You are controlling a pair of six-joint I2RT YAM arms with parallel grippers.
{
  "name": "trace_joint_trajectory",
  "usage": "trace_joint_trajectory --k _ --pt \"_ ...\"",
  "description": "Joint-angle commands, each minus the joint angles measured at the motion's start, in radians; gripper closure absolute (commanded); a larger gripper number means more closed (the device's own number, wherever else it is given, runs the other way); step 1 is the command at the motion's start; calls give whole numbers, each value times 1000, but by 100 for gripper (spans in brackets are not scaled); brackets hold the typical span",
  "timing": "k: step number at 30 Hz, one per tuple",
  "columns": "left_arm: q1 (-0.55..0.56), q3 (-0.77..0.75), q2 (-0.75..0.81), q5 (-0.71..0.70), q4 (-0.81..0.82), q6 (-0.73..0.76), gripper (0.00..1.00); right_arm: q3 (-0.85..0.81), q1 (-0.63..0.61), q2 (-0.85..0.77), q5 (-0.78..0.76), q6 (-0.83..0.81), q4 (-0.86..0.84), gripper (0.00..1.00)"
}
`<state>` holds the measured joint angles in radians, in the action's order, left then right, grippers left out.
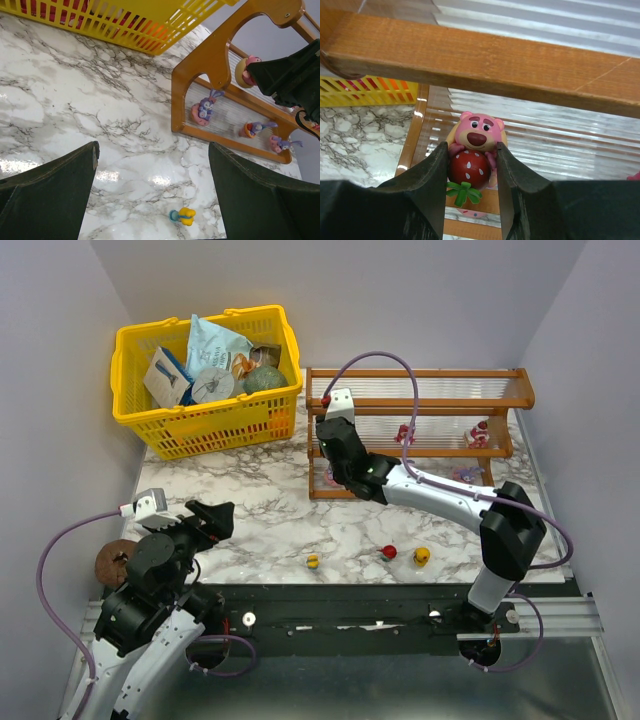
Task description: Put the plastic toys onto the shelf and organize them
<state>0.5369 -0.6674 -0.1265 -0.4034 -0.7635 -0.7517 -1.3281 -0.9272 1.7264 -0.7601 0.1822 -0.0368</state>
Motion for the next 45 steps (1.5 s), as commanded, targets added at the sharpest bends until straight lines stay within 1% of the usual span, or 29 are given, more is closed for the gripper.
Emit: trace_joint_trajectory --k 1,6,7,9,10,13,25,36,45 --pt "2 -9 -4 12 20 9 1 13 10 16 24 -4 -38 83" --pt "2 -9 -4 14 20 9 1 9 10 12 12 3 -14 82" --pt "2 -9 -4 14 20 9 1 9 13 12 8 2 -14 79" --pt "2 -8 -5 12 20 9 1 4 13 13 7 -3 -9 77" --pt "2 -8 -5 12 20 9 1 4 13 15 2 -3 -9 73" --pt "2 -8 -4 14 20 8 1 3 18 15 5 -3 -9 67" --pt "2 -8 -5 11 18 8 1 -2 21 -1 4 -1 -9 46" --pt "2 -9 -5 11 18 6 1 -2 21 -20 -1 0 -9 41" --pt "2 -8 -9 9 18 6 1 49 19 -142 73 10 -3 27"
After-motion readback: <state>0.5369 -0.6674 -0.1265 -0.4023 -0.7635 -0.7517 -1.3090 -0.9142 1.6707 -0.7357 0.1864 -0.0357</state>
